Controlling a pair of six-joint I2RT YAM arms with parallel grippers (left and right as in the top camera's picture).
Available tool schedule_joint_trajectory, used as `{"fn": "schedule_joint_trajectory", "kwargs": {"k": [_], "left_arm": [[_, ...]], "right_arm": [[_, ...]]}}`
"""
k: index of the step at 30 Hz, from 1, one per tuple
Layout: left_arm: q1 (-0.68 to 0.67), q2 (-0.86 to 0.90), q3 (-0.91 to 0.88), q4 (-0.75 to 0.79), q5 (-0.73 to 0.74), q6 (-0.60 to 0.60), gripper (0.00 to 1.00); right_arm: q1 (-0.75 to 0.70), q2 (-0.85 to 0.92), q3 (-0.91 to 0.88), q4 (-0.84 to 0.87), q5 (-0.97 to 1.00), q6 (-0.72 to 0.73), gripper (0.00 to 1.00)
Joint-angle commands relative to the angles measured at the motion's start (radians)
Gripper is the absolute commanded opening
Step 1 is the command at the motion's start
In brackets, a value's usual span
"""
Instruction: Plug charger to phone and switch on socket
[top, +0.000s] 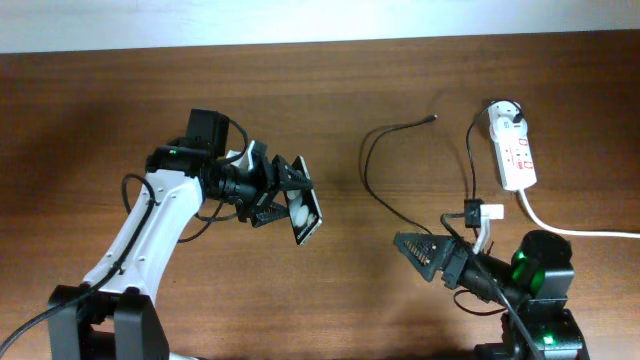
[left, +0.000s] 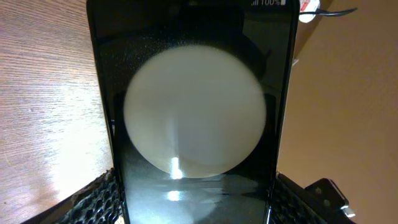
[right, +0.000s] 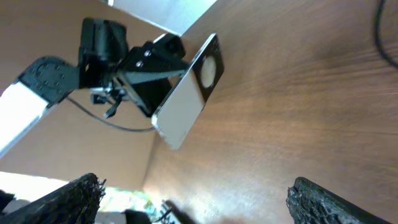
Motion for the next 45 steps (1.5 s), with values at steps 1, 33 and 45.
{"fn": "schedule_joint_trajectory", "kwargs": {"k": [1, 33, 45], "left_arm": [[0.003, -0.002, 0.003, 0.01, 0.003, 0.02, 0.57], [0.003, -0.002, 0.003, 0.04, 0.0, 0.019, 0.58], [0.003, -0.002, 0.003, 0.047, 0.001, 0.011, 0.58]], "right_arm": [[-0.004, 0.0, 0.021, 0.004, -0.027, -0.018, 0.99], [0.616, 0.266, 0.296, -0.19, 0.763, 0.043, 0.99], [0.652, 0.439, 0.296, -0.004, 0.77, 0.043, 0.93]]}}
